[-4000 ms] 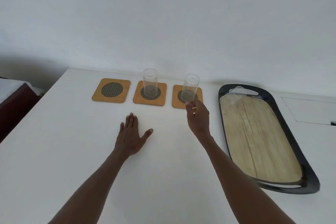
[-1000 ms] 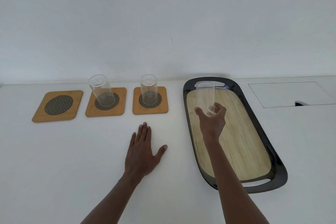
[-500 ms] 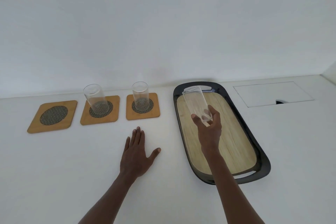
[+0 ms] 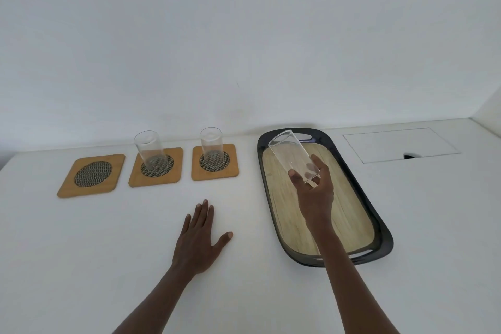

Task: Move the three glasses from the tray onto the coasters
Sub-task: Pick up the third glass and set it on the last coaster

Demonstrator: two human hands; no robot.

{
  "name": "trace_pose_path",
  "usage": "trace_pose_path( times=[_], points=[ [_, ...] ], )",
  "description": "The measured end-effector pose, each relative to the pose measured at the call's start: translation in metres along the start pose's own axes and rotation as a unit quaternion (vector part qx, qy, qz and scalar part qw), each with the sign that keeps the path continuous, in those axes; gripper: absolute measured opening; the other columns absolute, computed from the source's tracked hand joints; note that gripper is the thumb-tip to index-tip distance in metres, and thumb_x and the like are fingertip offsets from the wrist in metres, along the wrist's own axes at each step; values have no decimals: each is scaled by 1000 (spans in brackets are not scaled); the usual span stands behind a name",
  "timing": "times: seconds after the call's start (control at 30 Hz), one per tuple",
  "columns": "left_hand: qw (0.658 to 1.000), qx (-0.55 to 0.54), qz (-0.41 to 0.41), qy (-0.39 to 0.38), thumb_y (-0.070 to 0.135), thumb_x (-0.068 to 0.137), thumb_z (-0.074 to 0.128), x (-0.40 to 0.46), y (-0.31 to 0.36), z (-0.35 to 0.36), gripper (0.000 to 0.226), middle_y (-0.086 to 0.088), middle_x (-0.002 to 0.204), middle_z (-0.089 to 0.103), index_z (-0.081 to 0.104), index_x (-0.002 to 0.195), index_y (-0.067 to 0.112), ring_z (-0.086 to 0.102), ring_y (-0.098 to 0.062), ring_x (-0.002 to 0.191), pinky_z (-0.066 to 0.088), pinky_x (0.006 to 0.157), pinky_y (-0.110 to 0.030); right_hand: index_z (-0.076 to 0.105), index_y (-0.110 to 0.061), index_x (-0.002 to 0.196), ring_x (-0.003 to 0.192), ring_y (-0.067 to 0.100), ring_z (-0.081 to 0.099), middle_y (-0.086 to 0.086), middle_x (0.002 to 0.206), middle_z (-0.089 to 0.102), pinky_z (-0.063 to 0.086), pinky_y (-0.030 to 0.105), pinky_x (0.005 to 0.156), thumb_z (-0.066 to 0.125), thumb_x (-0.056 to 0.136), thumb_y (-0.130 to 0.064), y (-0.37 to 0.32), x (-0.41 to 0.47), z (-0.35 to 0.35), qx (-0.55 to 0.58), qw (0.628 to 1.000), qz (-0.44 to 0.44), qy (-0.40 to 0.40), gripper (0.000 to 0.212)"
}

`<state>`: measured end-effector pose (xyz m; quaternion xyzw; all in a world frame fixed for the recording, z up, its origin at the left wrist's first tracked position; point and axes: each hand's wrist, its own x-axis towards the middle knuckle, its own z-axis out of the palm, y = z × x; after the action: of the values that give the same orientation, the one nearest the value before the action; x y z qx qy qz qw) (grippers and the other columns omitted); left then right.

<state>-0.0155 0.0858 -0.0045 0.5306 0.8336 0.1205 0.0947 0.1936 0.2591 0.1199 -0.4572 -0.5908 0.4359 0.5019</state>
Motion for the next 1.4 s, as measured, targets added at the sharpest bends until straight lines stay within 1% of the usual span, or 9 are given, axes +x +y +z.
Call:
trace_pose_path(
  times=[0.23,0.57,0.8,0.87,0.93,1.03,1.17,1.3,1.4],
  points=[
    [1000,-9,-14,7,80,85,10,-24,-5,-3,98,5,164,-12,1,157,15,-13,-11,151,-4,123,-33,55,-19,133,104,19,66,0,125,60,60,31,72,81,80,-21,-12,-22,3,-3,999,-39,-29,59],
    [999,-30,-11,-12,64,97,29,-55,-25,-16,83,3,165,-12,1,157,13,-15,-8,150,-6,122,-27,50,-26,125,98,-7,61,-8,115,61,52,11,66,88,71,-20,-40,-52,24,53,996,-35,-64,67],
    [995,-85,-41,7,60,98,35,-71,-55,-37,83,-1,166,0,10,156,7,-4,-10,152,2,124,-29,54,-30,121,101,4,62,-18,110,61,55,16,75,89,68,-21,-52,-76,45,34,994,-57,-83,65],
    [995,-88,-49,16,59,99,36,-77,-72,-42,82,-2,167,1,11,156,6,-3,-11,153,3,124,-30,54,-29,121,99,5,64,-18,107,62,56,24,80,89,68,-20,-56,-83,54,35,994,-59,-88,65],
    [994,-90,-58,26,58,99,37,-81,-87,-48,81,-3,167,2,12,156,6,-3,-11,153,4,124,-31,53,-27,124,100,8,65,-17,108,63,57,31,84,89,68,-19,-59,-89,63,37,993,-60,-91,67],
    [992,-93,-73,44,57,99,38,-86,-111,-59,81,-3,167,3,13,156,6,-2,-12,153,4,124,-32,53,-28,125,104,14,67,-14,111,64,58,26,83,89,69,-19,-64,-100,80,41,992,-71,-94,67],
    [990,-93,-88,61,57,99,38,-92,-141,-71,81,-5,167,4,13,156,5,-2,-14,153,5,123,-33,53,-25,129,107,18,66,1,117,63,58,31,84,88,72,-17,-70,-116,104,39,991,-76,-102,68],
    [989,-94,-99,65,57,99,37,-98,-171,-77,81,-6,166,4,13,156,5,-2,-15,153,4,123,-33,50,-28,129,100,-9,60,-3,117,62,54,12,79,87,72,-16,-76,-131,129,39,993,-66,-91,69],
    [987,-97,-108,63,58,99,36,-101,-194,-81,81,-6,166,3,13,156,5,-2,-15,153,3,123,-33,45,-34,124,102,-13,59,-15,115,60,50,6,72,88,71,-16,-81,-142,149,47,993,-56,-95,71]
  ],
)
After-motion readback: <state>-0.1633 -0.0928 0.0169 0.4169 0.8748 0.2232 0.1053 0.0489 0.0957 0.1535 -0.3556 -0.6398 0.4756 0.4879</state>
